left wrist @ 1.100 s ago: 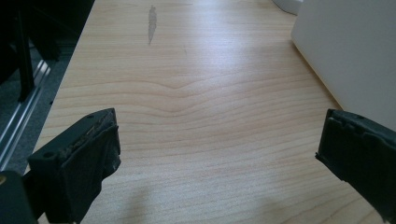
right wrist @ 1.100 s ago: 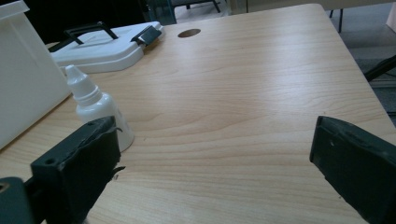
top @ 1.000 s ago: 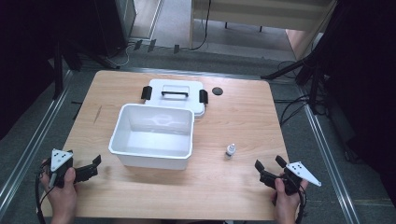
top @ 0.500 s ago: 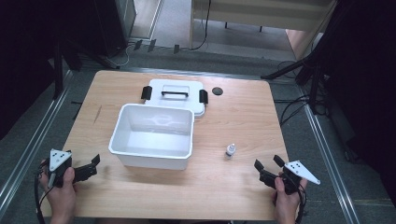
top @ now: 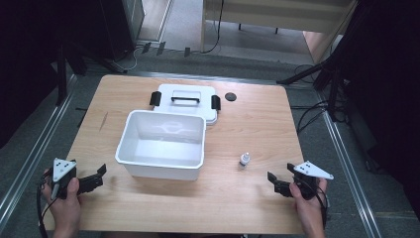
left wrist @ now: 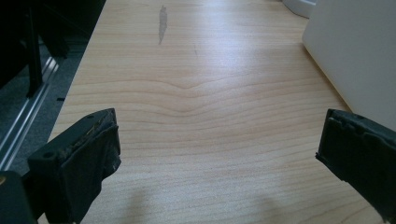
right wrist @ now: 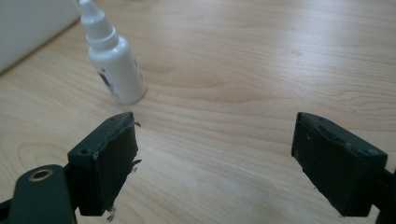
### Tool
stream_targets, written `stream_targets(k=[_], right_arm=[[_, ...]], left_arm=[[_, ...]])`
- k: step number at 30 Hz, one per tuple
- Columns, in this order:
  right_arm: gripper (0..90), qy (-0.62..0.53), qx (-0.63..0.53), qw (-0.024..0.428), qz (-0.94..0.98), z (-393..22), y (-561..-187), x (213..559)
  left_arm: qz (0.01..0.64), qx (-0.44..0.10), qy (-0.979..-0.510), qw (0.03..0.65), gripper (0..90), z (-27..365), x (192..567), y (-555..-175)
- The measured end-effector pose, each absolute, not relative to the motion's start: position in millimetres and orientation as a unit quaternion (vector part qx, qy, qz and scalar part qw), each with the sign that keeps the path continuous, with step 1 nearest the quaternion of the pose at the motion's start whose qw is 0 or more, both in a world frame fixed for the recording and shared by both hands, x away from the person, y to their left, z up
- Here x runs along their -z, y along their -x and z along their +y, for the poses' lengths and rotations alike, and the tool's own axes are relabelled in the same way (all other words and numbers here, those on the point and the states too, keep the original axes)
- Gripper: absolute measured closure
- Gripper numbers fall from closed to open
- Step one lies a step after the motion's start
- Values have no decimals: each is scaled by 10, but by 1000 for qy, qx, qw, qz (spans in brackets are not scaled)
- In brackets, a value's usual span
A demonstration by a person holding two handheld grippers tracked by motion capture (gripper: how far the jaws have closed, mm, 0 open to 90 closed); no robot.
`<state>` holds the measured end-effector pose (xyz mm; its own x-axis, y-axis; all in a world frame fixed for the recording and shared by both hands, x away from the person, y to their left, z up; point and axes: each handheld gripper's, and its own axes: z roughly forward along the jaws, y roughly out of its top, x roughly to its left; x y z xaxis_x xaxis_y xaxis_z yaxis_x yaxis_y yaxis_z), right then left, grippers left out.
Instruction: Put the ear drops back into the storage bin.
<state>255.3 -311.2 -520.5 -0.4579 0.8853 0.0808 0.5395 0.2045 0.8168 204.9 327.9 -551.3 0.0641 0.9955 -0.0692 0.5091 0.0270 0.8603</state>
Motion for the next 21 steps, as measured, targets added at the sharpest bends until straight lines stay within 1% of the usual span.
stream_targets(k=[1,3,4,6,8,10,11,16,19,21], right_arm=[[180,-461,-382,205,774,-3099,-2598,5115],[169,-450,-373,197,787,-3089,-2622,5060],[169,-434,-351,180,810,-3063,-2684,4940],[168,-424,-341,175,820,-3043,-2712,4882],[172,-396,-305,156,852,-2975,-2802,4734],[169,-385,-291,152,862,-2944,-2828,4701],[169,-365,-253,150,883,-2877,-2878,4654],[157,-328,-178,140,917,-2730,-2965,4582],[184,-311,-159,130,928,-2625,-3038,4516],[212,-307,-153,112,933,-2554,-3085,4475]], left_arm=[[606,-315,-620,385,0,3286,5514,-2047],[606,-314,-620,386,0,3289,5514,-2047],[606,-313,-620,387,0,3290,5515,-2049],[607,-312,-620,388,0,3292,5516,-2052],[608,-310,-620,388,0,3296,5516,-2054],[609,-309,-619,388,0,3300,5516,-2056],[610,-308,-618,388,0,3300,5517,-2058],[609,-307,-619,388,0,3299,5517,-2061],[609,-305,-620,389,0,3304,5517,-2062],[609,-305,-620,390,0,3303,5517,-2062]])
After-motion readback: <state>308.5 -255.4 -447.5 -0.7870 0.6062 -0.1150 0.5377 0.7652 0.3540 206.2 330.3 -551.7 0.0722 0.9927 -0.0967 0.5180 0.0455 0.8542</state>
